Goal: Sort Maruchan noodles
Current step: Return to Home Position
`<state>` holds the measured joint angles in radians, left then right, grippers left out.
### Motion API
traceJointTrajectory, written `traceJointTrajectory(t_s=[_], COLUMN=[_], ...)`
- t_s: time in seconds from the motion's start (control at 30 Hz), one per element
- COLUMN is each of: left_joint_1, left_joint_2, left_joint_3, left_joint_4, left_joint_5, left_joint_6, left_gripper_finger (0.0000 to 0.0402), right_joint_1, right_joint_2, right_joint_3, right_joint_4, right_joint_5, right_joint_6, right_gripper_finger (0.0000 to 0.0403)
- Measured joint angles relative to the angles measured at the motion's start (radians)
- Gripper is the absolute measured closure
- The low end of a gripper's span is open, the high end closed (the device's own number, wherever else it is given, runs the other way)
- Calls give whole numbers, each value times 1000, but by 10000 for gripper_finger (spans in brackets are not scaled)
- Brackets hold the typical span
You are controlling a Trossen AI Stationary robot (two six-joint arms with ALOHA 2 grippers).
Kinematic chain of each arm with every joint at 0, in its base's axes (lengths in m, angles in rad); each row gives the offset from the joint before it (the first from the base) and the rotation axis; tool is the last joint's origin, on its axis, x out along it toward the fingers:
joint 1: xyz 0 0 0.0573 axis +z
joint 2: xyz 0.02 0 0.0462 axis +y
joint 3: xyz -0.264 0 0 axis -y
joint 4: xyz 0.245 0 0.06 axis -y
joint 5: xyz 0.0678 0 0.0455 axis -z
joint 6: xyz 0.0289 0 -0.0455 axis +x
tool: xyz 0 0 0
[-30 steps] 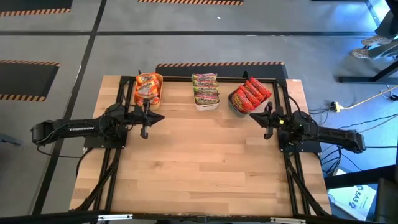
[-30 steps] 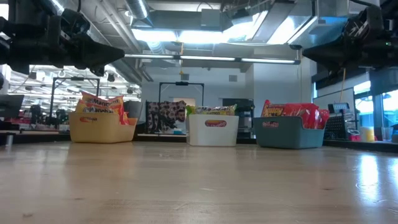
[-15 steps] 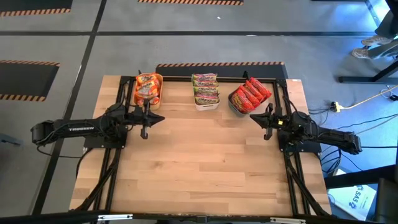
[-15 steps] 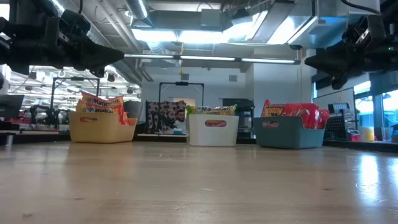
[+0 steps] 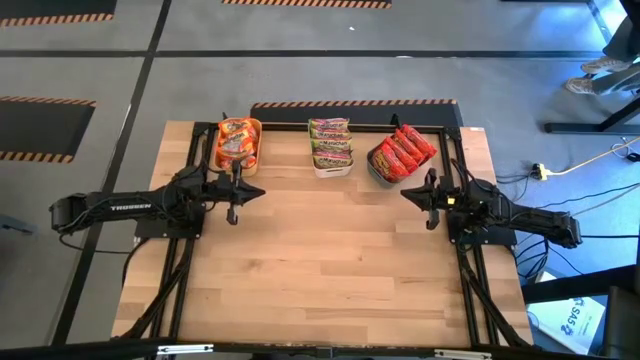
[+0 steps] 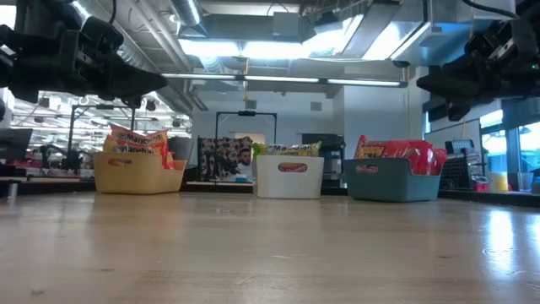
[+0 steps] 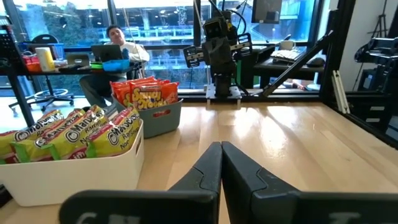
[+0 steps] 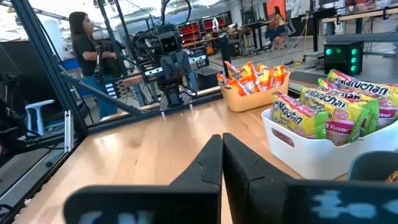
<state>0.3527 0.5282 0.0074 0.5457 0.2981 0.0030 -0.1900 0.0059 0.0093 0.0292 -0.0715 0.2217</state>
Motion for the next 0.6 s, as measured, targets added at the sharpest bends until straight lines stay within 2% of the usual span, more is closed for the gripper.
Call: traceJointTrajectory(t_s=[0.6], left_joint_1=[0], left_joint_2=[0], left_joint_3=[0], left_joint_4=[-24], left_joint_5=[-24], left_joint_6=[26], left_gripper_finger=[396], right_joint_1=[0], right_joint_2=[0], right_joint_3=[0], right_joint_4=[-2], right_joint_5=[1], right_joint_6=[1], right_gripper_finger=[403])
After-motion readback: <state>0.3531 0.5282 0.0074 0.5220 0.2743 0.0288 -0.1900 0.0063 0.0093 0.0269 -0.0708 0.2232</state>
